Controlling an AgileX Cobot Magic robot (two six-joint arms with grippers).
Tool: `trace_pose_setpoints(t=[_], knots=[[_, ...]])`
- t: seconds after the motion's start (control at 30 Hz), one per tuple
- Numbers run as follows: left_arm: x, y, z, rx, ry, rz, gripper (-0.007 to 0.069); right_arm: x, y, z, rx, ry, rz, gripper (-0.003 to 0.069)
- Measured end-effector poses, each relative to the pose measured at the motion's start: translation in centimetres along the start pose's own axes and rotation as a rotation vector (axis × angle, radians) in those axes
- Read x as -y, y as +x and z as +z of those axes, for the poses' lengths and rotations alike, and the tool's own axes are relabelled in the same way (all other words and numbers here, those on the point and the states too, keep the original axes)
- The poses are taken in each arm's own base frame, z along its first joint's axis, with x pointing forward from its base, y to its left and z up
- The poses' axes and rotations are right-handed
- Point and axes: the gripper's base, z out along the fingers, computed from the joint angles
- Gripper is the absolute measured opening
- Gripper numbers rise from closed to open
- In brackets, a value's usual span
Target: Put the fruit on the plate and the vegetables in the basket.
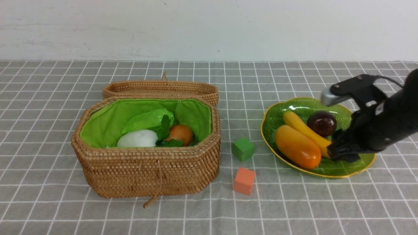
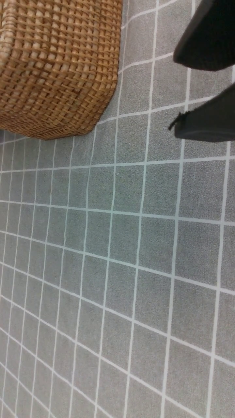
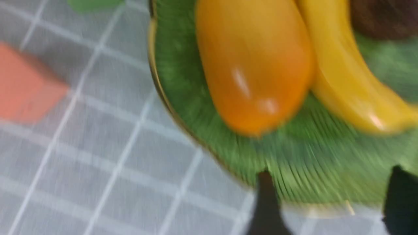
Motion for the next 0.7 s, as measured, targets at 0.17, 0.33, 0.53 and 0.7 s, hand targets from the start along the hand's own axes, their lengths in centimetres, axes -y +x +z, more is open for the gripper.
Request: trace_pose_setpoints(t=[0.17,0.33,0.53,0.7], knots=[[0.0,0.0,0.0,0.000,0.000,0.000,0.0239,0.4,2.7,-5.6,-0.021,-0.001,0.054,0.0127],[0.0,0.0,0.0,0.000,0.000,0.000,0.0239,-1.8,8.0,-10.4,-0.017,-0.063,0.140,-0.0017],[0.0,0.0,0.0,0.000,0.000,0.000,0.0239,-3.7,12.1,-15.1,0.150,-0.034,0.119,-0.0018],[0.0,0.0,0.0,0.000,0.000,0.000,0.0239,-5.1,13.7,-16.5,0.285,-0.040,0.100,-0.0018]])
